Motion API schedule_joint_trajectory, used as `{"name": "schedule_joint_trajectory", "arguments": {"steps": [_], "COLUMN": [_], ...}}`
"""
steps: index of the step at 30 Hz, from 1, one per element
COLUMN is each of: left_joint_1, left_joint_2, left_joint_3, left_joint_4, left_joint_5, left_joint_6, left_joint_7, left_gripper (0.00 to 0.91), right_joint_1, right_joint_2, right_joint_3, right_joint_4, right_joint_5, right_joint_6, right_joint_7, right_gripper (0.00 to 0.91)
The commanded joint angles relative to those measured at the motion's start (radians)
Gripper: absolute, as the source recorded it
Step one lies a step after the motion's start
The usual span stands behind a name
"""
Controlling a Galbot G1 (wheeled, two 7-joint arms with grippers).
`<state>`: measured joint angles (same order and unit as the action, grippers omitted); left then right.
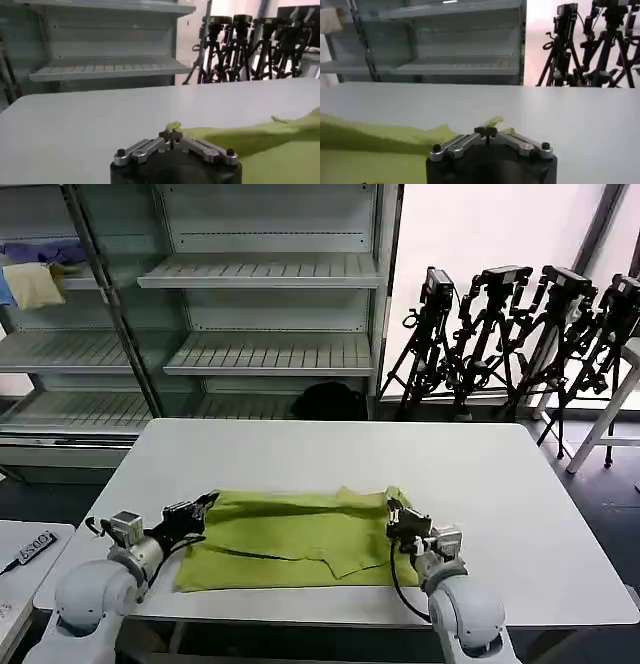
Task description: Fold and organize the clothes.
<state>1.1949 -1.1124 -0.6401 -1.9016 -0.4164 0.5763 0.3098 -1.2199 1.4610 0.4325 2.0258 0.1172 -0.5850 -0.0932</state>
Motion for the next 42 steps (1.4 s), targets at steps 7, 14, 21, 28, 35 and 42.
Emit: {"name": "schedule_joint_trajectory", "arguments": {"steps": [7, 14, 21, 28, 35, 42], "left_joint_1": [0.123, 0.138, 0.145, 0.147, 0.149, 0.139], "left_joint_2": [-0.003, -0.01, -0.022, -0.025, -0.038, -0.063], "left_joint_3": [-0.033, -0.033, -0.029, -0.028, -0.025, -0.036], "left_joint_4": [-0.079, -0.094, -0.081, -0.086, -0.092, -0.128], "left_joint_5": [0.01, 0.05, 0.097, 0.126, 0.14, 0.074], "left_joint_6": [0.0, -0.002, -0.01, -0.011, -0.022, -0.025], "left_joint_7": [0.015, 0.019, 0.021, 0.011, 0.002, -0.048], "left_gripper": [0.0, 0.01, 0.06, 0.907, 0.907, 0.907], "right_joint_1": [-0.143, -0.156, -0.158, -0.154, -0.156, -0.156], "right_joint_2": [-0.014, -0.013, -0.002, 0.007, 0.013, 0.01], "right_joint_3": [0.015, 0.019, 0.015, 0.011, 0.002, 0.006], "right_joint_4": [0.131, 0.127, 0.107, 0.088, 0.074, 0.059], "right_joint_5": [-0.042, -0.084, -0.133, -0.199, -0.347, -0.438], "right_joint_6": [0.001, 0.002, 0.004, 0.004, 0.007, 0.008], "right_joint_7": [-0.013, -0.022, -0.023, -0.009, -0.005, 0.003], "right_gripper": [0.0, 0.0, 0.05, 0.907, 0.907, 0.907]}}
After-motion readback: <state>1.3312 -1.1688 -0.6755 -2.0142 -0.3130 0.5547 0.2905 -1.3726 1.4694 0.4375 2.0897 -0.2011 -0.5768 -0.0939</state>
